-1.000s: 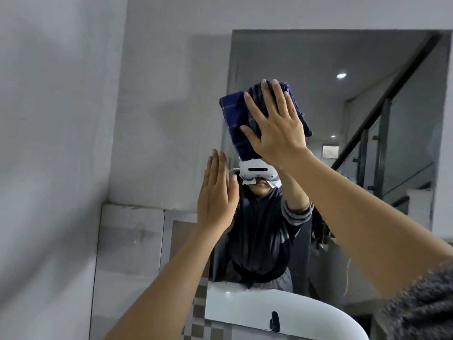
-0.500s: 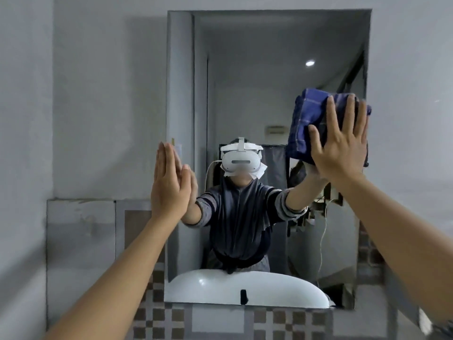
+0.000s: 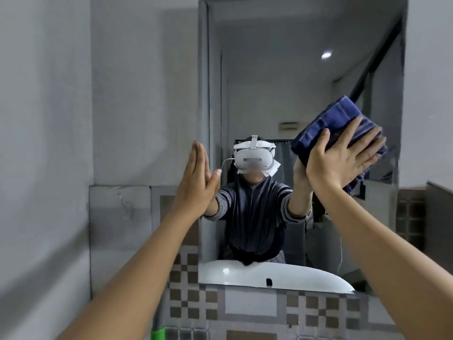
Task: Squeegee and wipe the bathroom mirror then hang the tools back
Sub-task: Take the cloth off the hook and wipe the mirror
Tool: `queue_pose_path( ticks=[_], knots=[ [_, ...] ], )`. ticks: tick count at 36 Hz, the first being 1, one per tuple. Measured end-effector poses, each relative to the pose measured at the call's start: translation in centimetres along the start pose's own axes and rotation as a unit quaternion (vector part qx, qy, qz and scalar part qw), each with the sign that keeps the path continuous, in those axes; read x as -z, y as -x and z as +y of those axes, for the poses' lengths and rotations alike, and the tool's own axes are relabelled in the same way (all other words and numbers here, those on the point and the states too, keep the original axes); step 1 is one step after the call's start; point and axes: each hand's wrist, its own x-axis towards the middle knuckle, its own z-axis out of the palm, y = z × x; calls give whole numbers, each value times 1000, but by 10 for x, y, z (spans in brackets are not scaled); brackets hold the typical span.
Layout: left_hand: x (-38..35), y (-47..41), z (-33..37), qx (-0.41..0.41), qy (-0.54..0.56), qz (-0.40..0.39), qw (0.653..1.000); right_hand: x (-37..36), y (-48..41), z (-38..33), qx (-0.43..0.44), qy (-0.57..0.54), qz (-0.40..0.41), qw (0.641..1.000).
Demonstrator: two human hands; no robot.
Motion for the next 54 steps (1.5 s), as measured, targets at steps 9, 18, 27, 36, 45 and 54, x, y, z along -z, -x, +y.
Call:
queue_pose_path(
  ticks=[9,18,27,36,45,54],
  knots=[
    [1,36,-14,-19,36,-56,998,-26,72,-69,138,29,-57,988],
    [-9,58,-29,-35,31,-35,998,-41,102,-103,414,111,-111,897],
    [-20,66,-25,-16,9,-14,1000,-26,73,-68,548,177,-122,808],
    [-28,69,-13,14,28,11,999,0,29,-3,518,190,-112,826],
    [-27,69,-7,32,-7,13,999,26,6,85,277,132,-68,949],
    [-11,69,-12,16,-66,-24,997,9,64,86,0,37,-12,999]
  ],
)
